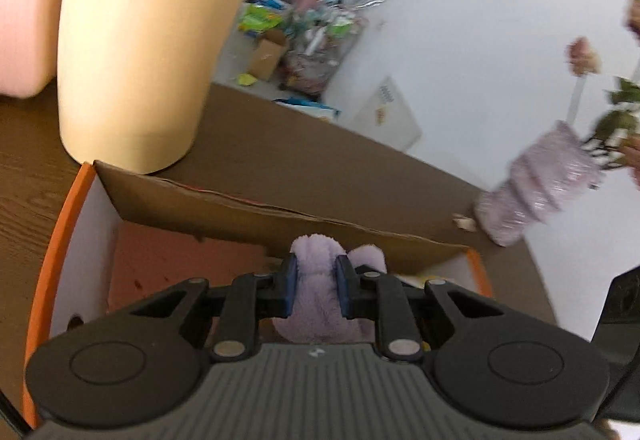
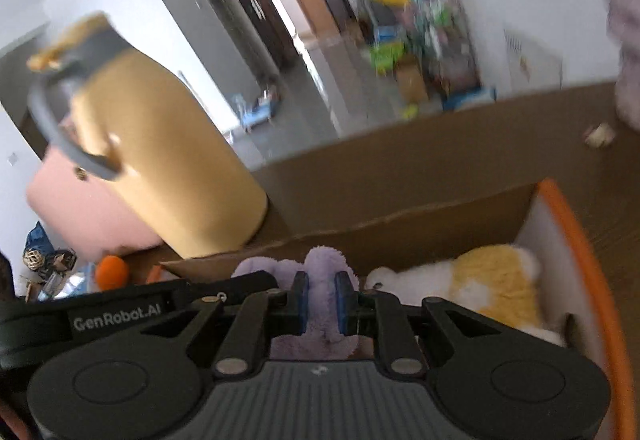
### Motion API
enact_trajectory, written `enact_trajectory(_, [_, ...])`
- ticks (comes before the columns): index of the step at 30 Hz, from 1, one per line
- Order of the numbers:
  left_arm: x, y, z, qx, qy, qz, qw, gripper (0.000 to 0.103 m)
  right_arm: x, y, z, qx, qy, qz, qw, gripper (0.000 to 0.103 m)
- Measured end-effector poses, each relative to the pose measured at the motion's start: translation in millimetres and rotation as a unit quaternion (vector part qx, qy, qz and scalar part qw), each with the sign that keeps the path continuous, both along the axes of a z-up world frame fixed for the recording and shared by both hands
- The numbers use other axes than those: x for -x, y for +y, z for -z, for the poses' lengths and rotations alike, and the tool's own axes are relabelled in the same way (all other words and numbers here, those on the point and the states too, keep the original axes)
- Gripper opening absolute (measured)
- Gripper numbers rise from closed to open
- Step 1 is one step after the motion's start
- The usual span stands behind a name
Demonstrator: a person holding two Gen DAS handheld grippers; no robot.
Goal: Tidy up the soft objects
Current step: 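Carry the lavender scrunchie into the box and open both grippers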
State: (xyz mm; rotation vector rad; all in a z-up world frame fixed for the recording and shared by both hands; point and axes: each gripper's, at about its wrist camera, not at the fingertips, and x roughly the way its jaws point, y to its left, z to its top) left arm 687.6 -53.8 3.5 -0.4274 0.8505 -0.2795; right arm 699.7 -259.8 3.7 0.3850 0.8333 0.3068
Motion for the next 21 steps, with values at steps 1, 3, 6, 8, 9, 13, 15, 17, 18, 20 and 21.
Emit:
enact_trajectory(1, [-6,1,7,-0.003,0.004,-0.006,1.0000,0.020,-9,1,10,-0.006,0.017,0.001,1.000,0.014])
enact_trajectory(3, [-16,2,22,-0.010,0.019,-0.015,0.9996,0.020,-20,7,23,0.007,0.030,-0.002,1.000,0.013])
enact_trajectory(6, [-20,1,27,-0.009,0.015,-0.017,0.9997,0.021,-25,8,28,0.019,0.018,0.001,1.000,0.015])
enact_trajectory(8, [-20,0,24,-0.013,0.014,-0.022,0.9996,0.025,-26,8,28,0.024,0.016,0.008,1.000,0.016])
enact_trajectory(9, [-20,-2,23,-0.020,0.013,-0.022,0.9995,0.031,-25,7,27,0.024,0.020,0.011,0.999,0.015])
enact_trajectory(13, [-9,3,4,-0.038,0.010,-0.038,0.9985,0.051,-15,0,10,0.022,0.014,0.006,1.000,0.035])
enact_trajectory(15, [5,6,-16,-0.047,-0.010,-0.026,0.9985,0.052,-3,-2,-7,0.031,0.004,0.004,0.999,0.049])
enact_trajectory(17, [19,7,-37,-0.057,-0.025,-0.023,0.9978,0.057,14,-9,-29,0.047,-0.012,0.006,0.999,0.053])
enact_trajectory(18, [29,8,-50,-0.065,-0.034,-0.024,0.9970,0.059,23,-13,-40,0.050,-0.019,0.005,0.999,0.052])
enact_trajectory(20, [52,10,-77,-0.088,-0.052,-0.022,0.9946,0.061,44,-24,-65,0.054,-0.032,0.004,0.998,0.053])
enact_trajectory(21, [65,12,-90,-0.100,-0.060,-0.020,0.9930,0.065,57,-31,-80,0.062,-0.042,0.002,0.997,0.054])
